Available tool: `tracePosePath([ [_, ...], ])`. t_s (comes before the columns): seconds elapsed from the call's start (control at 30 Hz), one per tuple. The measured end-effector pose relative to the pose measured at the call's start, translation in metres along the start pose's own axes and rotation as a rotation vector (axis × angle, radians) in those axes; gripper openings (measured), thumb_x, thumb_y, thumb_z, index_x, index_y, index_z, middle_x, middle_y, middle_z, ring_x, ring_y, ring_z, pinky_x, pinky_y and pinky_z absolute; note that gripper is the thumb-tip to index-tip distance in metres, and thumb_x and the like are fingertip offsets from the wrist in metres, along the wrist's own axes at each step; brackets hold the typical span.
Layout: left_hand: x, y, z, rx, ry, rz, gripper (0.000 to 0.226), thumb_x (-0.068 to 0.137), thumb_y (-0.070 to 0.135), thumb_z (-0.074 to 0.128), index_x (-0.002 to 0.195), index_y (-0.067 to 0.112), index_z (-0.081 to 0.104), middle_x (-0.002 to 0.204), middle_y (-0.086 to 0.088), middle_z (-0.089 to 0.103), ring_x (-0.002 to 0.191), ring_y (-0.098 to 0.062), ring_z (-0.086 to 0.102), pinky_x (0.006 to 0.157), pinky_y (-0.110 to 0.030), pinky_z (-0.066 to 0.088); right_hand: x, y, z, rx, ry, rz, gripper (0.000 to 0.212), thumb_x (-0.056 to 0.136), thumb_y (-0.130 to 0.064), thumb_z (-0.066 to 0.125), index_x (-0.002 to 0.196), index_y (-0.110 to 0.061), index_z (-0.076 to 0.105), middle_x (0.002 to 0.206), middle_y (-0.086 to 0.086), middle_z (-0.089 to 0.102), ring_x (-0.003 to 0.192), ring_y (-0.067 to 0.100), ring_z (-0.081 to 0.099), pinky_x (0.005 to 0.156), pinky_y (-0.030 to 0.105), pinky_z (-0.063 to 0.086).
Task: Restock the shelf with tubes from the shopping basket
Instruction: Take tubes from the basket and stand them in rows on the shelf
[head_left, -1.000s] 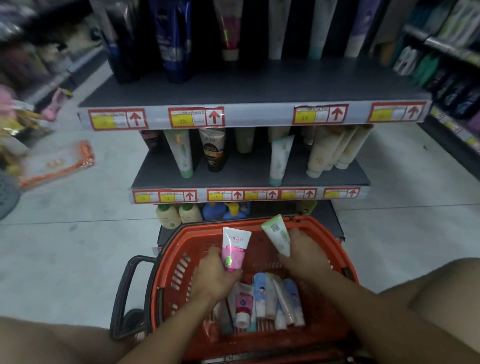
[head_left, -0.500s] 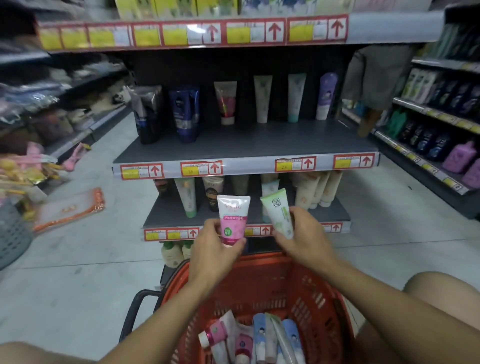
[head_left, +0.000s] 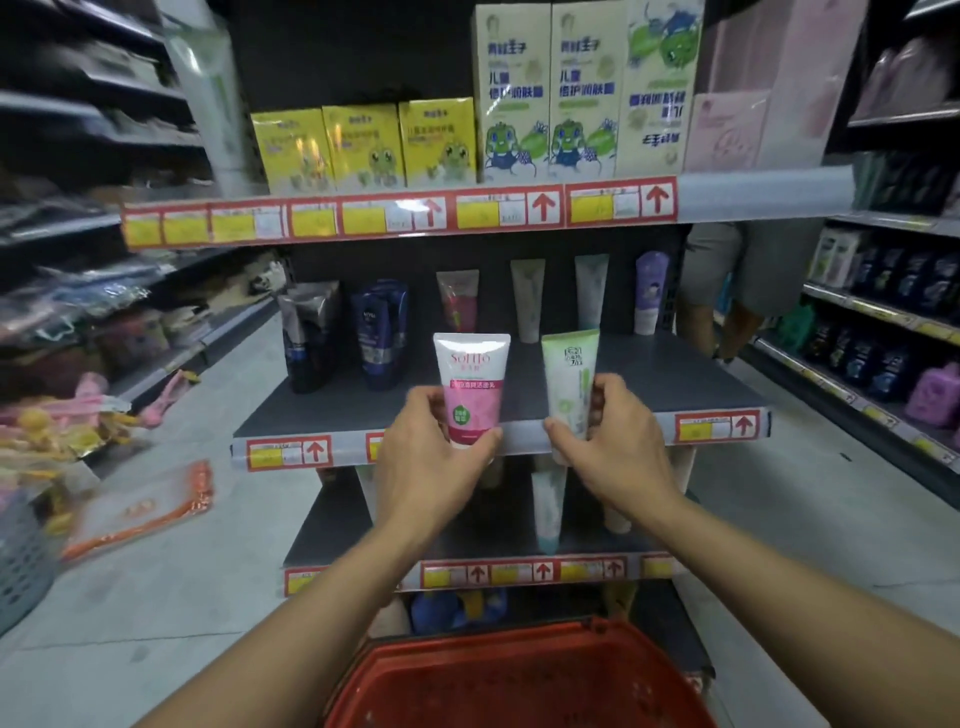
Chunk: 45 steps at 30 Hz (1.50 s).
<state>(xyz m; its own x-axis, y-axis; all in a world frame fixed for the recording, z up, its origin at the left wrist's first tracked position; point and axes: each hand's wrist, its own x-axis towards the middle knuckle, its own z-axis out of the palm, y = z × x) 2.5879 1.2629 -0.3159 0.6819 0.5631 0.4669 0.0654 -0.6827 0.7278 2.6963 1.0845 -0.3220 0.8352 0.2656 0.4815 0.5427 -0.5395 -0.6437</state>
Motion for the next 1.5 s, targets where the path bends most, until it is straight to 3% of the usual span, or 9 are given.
tracePosePath([
  [0.17, 0.043, 0.008, 0.009, 0.020, 0.046, 0.012, 0.068, 0.076, 0.049, 0.089, 0.130, 0.026, 0.054, 0.120, 0.006, 0.069, 0.107, -0.012, 0.068, 0.086, -0.030, 0.059, 0.045, -0.007, 0.010, 0.024, 0.046, 0.007, 0.057, 0.082, -0.047, 0.079, 0.126, -0.025, 0.050, 0.124, 0.001, 0.066, 0.111, 0.022, 0.067, 0.088, 0.049, 0.059],
  [0.33, 0.073, 0.005, 0.027, 0.037, 0.100, -0.016, 0.065, 0.071, 0.048, 0.092, 0.121, 0.025, 0.056, 0.112, 0.005, 0.072, 0.101, -0.016, 0.070, 0.086, -0.036, 0.058, 0.076, -0.002, 0.026, 0.004, 0.048, 0.023, 0.057, 0.081, -0.047, 0.079, 0.126, -0.023, 0.052, 0.126, 0.004, 0.067, 0.113, 0.027, 0.067, 0.088, 0.051, 0.058],
  [0.6, 0.083, -0.016, 0.055, 0.015, 0.047, -0.088, 0.065, 0.071, 0.045, 0.094, 0.121, 0.024, 0.058, 0.111, 0.006, 0.072, 0.101, -0.015, 0.070, 0.081, -0.029, 0.055, 0.085, 0.012, 0.039, 0.007, 0.023, 0.009, 0.058, 0.081, -0.047, 0.081, 0.125, -0.024, 0.050, 0.124, 0.002, 0.066, 0.113, 0.025, 0.066, 0.086, 0.050, 0.059],
  [0.83, 0.076, -0.022, 0.062, 0.122, 0.082, -0.076, 0.085, 0.066, 0.060, 0.088, 0.131, 0.028, 0.044, 0.120, 0.005, 0.068, 0.108, -0.020, 0.068, 0.087, -0.046, 0.059, 0.079, 0.017, 0.035, -0.117, -0.064, 0.020, 0.076, 0.077, -0.055, 0.080, 0.136, -0.025, 0.043, 0.127, -0.002, 0.064, 0.114, 0.022, 0.065, 0.087, 0.044, 0.058],
  [0.93, 0.078, -0.025, 0.063, 0.219, 0.064, -0.064, 0.063, 0.072, 0.061, 0.082, 0.118, 0.029, 0.053, 0.103, 0.005, 0.073, 0.095, -0.024, 0.071, 0.082, -0.045, 0.058, 0.080, 0.022, 0.039, -0.210, -0.107, 0.027, 0.057, 0.080, -0.051, 0.078, 0.120, -0.023, 0.049, 0.112, 0.001, 0.066, 0.103, 0.025, 0.066, 0.078, 0.042, 0.057],
  [1.03, 0.092, -0.023, 0.062, 0.248, 0.000, -0.130, 0.054, 0.073, 0.061, 0.081, 0.109, 0.029, 0.058, 0.100, 0.003, 0.075, 0.094, -0.027, 0.071, 0.081, -0.044, 0.058, 0.095, 0.025, 0.043, -0.203, -0.146, 0.074, 0.049, 0.080, -0.048, 0.079, 0.112, -0.022, 0.053, 0.107, 0.000, 0.067, 0.099, 0.025, 0.067, 0.075, 0.041, 0.057],
  [1.13, 0.115, -0.021, 0.066, 0.260, -0.065, -0.220, 0.057, 0.070, 0.063, 0.082, 0.108, 0.029, 0.058, 0.102, 0.001, 0.073, 0.094, -0.029, 0.071, 0.080, -0.043, 0.060, 0.117, 0.028, 0.049, -0.177, -0.174, 0.134, 0.054, 0.076, -0.050, 0.081, 0.114, -0.021, 0.056, 0.111, 0.003, 0.069, 0.102, 0.029, 0.068, 0.080, 0.045, 0.059],
  [1.3, 0.160, -0.029, 0.081, 0.259, -0.113, -0.289, 0.068, 0.062, 0.060, 0.087, 0.114, 0.024, 0.063, 0.112, -0.007, 0.072, 0.100, -0.034, 0.071, 0.083, -0.046, 0.061, 0.157, 0.034, 0.067, -0.238, -0.230, 0.110, 0.051, 0.079, -0.048, 0.081, 0.117, -0.018, 0.063, 0.115, 0.010, 0.070, 0.107, 0.034, 0.068, 0.080, 0.040, 0.058],
  [1.5, 0.199, -0.048, 0.105, 0.255, -0.075, -0.289, 0.073, 0.065, 0.059, 0.086, 0.124, 0.021, 0.066, 0.118, -0.010, 0.073, 0.107, -0.035, 0.071, 0.082, -0.039, 0.059, 0.196, 0.044, 0.093, -0.243, -0.241, 0.099, 0.062, 0.087, -0.043, 0.078, 0.135, -0.012, 0.055, 0.132, 0.015, 0.063, 0.119, 0.038, 0.063, 0.084, 0.037, 0.053],
])
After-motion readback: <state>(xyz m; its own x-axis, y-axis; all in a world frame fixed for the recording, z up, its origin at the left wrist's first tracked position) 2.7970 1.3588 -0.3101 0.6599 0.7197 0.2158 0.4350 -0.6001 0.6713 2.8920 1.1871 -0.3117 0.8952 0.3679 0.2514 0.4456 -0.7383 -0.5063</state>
